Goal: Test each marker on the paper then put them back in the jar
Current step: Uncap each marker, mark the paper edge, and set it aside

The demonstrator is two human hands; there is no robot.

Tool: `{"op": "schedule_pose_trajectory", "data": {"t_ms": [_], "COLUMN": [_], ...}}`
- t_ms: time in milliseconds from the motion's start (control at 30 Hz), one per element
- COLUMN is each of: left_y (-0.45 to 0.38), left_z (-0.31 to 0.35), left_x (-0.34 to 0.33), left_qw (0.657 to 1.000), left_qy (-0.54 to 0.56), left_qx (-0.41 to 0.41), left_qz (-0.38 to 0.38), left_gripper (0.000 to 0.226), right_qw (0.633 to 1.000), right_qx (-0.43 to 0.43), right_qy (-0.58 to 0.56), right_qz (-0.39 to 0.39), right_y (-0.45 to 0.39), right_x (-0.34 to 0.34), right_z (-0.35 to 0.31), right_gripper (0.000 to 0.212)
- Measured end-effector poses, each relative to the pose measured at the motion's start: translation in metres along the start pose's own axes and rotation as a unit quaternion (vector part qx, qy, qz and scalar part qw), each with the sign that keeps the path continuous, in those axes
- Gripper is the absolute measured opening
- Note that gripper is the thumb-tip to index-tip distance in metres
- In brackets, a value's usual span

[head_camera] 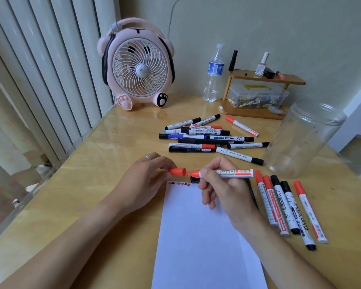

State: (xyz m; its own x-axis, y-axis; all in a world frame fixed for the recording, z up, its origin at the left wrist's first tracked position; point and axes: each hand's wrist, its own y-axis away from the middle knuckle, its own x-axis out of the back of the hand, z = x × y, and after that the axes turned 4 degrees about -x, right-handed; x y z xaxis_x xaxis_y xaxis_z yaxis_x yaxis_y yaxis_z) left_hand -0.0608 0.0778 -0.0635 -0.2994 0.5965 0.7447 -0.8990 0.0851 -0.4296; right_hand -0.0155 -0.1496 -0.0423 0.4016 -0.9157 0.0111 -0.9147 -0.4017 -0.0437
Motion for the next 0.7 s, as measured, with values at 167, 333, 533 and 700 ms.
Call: {"op": "schedule_pose_trajectory", "data": {"t_ms": [167, 333, 533, 700], "left_y": [0.001, 0.003, 0.004, 0.003], "left_z": [0.009, 0.014, 0.019, 0.008], "left_x": [-0.002, -0.003, -0.004, -0.002], "left_qw": [0.999, 0.996, 0.993, 0.994], "left_qy": [0.027, 0.064, 0.087, 0.048], "left_qx": [-0.033, -0.056, -0.067, -0.076], "left_qz": [-0.009, -0.018, -0.036, -0.054], "left_gripper": [0.022, 0.013, 0.012, 0.023], "right_qw": [0.999, 0.995, 0.987, 0.987], "right_qx": [-0.004, -0.003, -0.076, -0.080], "right_qy": [0.026, 0.015, -0.093, -0.041], "right_qz": [-0.039, -0.098, -0.110, -0.129], "right_y": [-0.001, 0.000, -0.003, -0.007], "right_x": [0.000, -0.002, 0.004, 0.025], "right_z": [0.001, -0.002, 0.000, -0.014], "right_gripper": [0.007, 0.010, 0.048, 0.016]}}
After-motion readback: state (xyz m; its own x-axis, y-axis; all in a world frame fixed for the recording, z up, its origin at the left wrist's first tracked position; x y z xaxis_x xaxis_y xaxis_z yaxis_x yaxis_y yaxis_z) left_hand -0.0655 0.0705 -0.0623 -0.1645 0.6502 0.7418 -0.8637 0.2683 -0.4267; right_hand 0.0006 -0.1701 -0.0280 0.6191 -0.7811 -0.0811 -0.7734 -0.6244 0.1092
